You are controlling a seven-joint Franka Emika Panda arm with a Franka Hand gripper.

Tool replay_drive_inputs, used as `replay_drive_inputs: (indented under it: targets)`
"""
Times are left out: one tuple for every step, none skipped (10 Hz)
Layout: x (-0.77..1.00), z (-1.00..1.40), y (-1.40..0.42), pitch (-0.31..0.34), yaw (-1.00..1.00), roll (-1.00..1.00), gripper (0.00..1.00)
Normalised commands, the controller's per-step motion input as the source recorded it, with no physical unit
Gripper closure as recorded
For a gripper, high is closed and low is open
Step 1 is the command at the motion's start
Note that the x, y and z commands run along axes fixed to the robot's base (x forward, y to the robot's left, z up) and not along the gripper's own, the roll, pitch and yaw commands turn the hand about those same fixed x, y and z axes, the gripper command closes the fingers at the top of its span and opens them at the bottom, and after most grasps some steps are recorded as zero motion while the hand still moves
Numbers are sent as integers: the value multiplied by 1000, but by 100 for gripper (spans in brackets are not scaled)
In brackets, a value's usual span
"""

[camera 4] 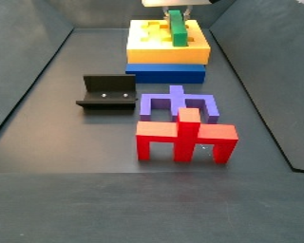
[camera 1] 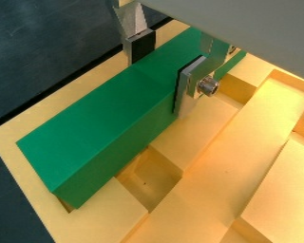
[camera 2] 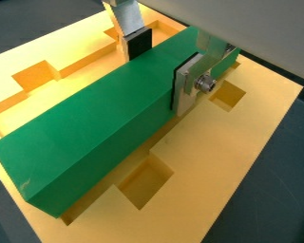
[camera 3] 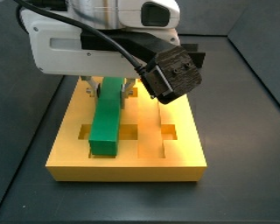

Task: Pick up the green object. Move up. Move to above the board. Insert the green object.
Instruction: Insert the green object.

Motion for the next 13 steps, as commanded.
replay_drive_inputs:
  targets:
    - [0, -274, -123, -23, 0, 97, 100]
    - [-11, -303, -97, -13, 0, 144, 100]
    - [-26, -340, 0, 0, 0, 201, 100]
    - [-14, -374, 0, 0, 0, 227, 100]
    - [-29, -406, 0, 0, 0, 231, 100]
    - [-66, -329, 31, 0, 0, 143, 100]
    - [-46, -323, 0, -3, 57, 104, 100]
    - [0, -466, 0, -24, 77, 60, 100]
    - [0, -411, -66, -54, 26, 0, 100]
    - [0, -360, -120, -54, 6, 0, 100]
    - [-40, -531, 0, -89, -23, -4, 100]
    - [0, -531, 0, -101, -9, -61, 100]
    - [0, -523, 0, -99, 0, -59, 100]
